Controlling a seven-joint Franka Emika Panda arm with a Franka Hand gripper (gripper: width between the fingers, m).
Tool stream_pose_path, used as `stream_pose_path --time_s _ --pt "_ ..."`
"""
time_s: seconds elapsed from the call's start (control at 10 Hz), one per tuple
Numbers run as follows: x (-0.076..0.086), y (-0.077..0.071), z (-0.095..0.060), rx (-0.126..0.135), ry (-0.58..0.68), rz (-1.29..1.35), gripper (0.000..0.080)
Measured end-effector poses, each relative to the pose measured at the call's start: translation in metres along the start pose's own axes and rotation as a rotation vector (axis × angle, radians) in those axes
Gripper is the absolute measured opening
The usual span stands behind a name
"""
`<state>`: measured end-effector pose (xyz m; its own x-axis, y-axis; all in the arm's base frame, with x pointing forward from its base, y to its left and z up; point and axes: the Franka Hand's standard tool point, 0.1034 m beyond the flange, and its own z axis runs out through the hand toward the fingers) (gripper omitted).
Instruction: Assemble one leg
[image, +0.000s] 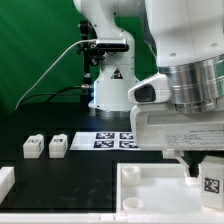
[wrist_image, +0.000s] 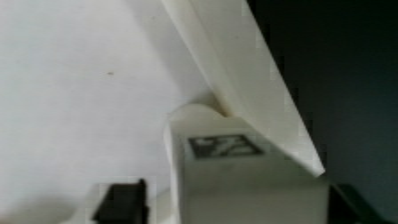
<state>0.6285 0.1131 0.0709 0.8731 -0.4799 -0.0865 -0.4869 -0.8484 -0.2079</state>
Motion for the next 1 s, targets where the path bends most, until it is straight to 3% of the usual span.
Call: stream_pose_path --time_s 0.1,0.2,0.3,0.6,0.9,1.0 --pt "0.0000 0.0001 0.0000 0.000 0.000 -0.007 0.0558" --pt "-0.0001 -0.0004 -0.0003 0.000 0.000 -0.035 0.0558" --pt "-0.0001 -0.0011 -0.0008 0.000 0.001 -0.084 0.0630" --pt "-0.0006 -0.0014 -0.0003 0.001 0.000 -0.136 0.0649" --pt "-0.0022 -0.0036 0.0002 0.012 -0.006 0.077 0.0642" --pt "-0.0027 -0.0042 0.0004 0.013 -0.007 0.171 0.0528"
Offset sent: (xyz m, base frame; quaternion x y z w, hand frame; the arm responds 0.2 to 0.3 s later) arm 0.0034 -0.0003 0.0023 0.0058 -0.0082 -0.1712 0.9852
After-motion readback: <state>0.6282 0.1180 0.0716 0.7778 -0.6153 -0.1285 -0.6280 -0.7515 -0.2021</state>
